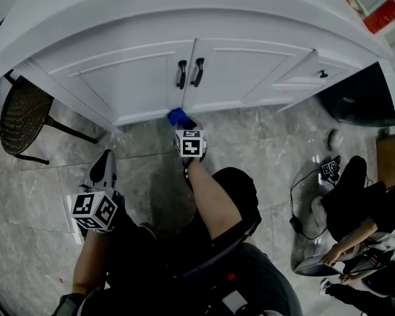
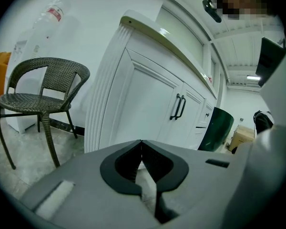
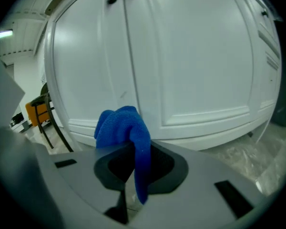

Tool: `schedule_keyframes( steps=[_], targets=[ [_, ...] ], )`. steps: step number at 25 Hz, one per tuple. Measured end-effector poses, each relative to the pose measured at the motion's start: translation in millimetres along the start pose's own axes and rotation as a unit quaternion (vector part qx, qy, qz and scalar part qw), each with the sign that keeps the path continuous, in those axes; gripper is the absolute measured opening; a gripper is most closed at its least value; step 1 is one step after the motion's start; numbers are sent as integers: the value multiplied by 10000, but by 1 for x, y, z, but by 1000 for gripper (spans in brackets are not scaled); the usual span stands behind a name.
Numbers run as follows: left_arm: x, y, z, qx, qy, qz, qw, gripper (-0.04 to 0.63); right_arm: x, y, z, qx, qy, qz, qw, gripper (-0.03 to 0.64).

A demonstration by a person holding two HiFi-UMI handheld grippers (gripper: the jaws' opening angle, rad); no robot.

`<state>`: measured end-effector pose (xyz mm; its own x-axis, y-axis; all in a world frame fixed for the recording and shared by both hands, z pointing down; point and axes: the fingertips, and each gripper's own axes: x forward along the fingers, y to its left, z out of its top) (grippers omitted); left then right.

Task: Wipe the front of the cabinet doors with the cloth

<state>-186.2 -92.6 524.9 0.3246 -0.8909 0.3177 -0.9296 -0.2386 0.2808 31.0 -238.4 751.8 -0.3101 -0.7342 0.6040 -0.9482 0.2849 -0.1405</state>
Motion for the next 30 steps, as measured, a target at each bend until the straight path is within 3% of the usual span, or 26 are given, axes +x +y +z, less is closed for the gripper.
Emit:
schedule_keyframes(
  steps=[3, 8, 11, 14, 18, 22, 25, 30],
  targets=[
    [6, -12, 2, 35, -16, -117, 9999, 3, -12, -22, 3, 234, -75, -214, 9995, 49],
    [12, -24, 5, 120, -5, -185, 9998, 3, -28, -26, 3, 337, -109, -210, 9992, 49],
    [13, -22, 6, 140, -35, -142, 9998, 3, -36, -9, 9, 335, -80, 73, 9994, 49],
    [9, -19, 14, 126, -105, -72, 9998, 3, -56, 34, 26, 470, -37, 676, 9966, 49],
    [2, -28, 37, 228, -274, -220, 9991, 3, -100, 102, 82, 35, -357, 1744, 9840, 49],
    [-4, -37, 72, 425, -514, -408, 9969, 3, -153, 126, 151, -53, -1010, 2297, 9680, 49],
    [-8, -46, 105, 543, -731, -531, 9944, 3, -191, 121, 200, -134, -1435, 2417, 9596, 49],
    [-11, -90, 146, 842, -1048, -1062, 9852, 3, -247, 82, 272, -272, -2242, 2065, 9520, 49]
  ],
)
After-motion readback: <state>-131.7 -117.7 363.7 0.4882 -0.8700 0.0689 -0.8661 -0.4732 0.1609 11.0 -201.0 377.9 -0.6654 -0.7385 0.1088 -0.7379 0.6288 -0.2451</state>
